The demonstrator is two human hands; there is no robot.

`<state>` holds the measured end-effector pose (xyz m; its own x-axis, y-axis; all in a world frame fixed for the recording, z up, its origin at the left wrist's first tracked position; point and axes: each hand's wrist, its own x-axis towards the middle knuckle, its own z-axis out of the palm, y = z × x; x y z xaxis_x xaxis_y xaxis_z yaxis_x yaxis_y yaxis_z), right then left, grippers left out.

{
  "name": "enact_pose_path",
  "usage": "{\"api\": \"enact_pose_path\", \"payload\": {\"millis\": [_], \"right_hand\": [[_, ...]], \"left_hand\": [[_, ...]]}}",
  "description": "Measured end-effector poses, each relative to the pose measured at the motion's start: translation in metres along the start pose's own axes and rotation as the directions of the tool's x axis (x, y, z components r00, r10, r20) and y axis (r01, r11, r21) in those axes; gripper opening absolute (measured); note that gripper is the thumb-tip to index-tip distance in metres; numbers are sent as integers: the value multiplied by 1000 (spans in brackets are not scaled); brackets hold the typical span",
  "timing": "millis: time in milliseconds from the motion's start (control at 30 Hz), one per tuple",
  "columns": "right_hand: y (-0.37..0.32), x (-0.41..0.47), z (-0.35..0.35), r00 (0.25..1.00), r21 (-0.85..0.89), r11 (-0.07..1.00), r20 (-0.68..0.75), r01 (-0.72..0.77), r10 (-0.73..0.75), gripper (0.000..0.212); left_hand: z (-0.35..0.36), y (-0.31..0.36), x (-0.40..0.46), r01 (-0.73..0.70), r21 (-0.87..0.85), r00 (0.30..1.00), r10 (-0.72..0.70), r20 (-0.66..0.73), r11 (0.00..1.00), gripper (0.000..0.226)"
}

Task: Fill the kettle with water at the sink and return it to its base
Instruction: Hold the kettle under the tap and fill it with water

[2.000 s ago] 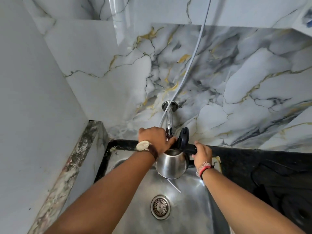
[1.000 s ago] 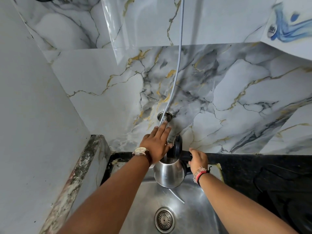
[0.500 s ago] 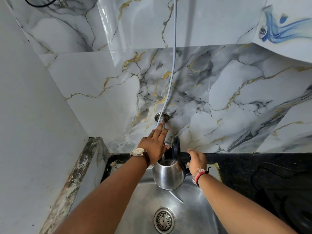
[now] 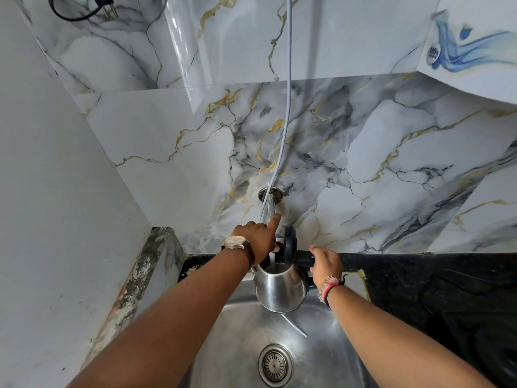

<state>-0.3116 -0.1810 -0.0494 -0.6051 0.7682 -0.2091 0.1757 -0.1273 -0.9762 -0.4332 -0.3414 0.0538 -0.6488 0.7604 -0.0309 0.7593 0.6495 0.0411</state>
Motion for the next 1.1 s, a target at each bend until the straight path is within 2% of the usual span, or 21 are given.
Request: {"api": "enact_pose_path", "payload": {"millis": [100, 333, 467, 767, 867, 967, 1100], "right_hand": [[2, 0, 1, 1000, -6, 1000, -3, 9, -9, 37], [4, -3, 1, 1000, -16, 1000, -15, 15, -16, 38], [5, -6, 2, 999, -28, 999, -15, 30, -30, 42], [1, -7, -8, 999, -14, 1000, -36, 18, -18, 40], [-5, -8, -9, 1000, -21, 1000, -21, 12, -12, 42], [-12, -12, -10, 1000, -37, 999, -22, 20, -21, 41], [-14, -16, -16, 999, -72, 997, 20, 27, -25, 41]], "left_hand": [[-1, -3, -2, 30, -209, 998, -19, 55, 977, 83], [1, -5, -4, 24, -204, 999, -32, -35, 979, 59], [0, 1, -2, 78, -420, 997, -62, 52, 904, 42], [1, 20, 2, 192, -157, 979, -200, -33, 969, 38], [-2, 14, 0, 165, -223, 986, -159, 45, 961, 42], [-13, 4, -11, 135, -282, 987, -104, 124, 950, 62], [-18, 7, -40, 158, -273, 986, -166, -7, 949, 70]]}}
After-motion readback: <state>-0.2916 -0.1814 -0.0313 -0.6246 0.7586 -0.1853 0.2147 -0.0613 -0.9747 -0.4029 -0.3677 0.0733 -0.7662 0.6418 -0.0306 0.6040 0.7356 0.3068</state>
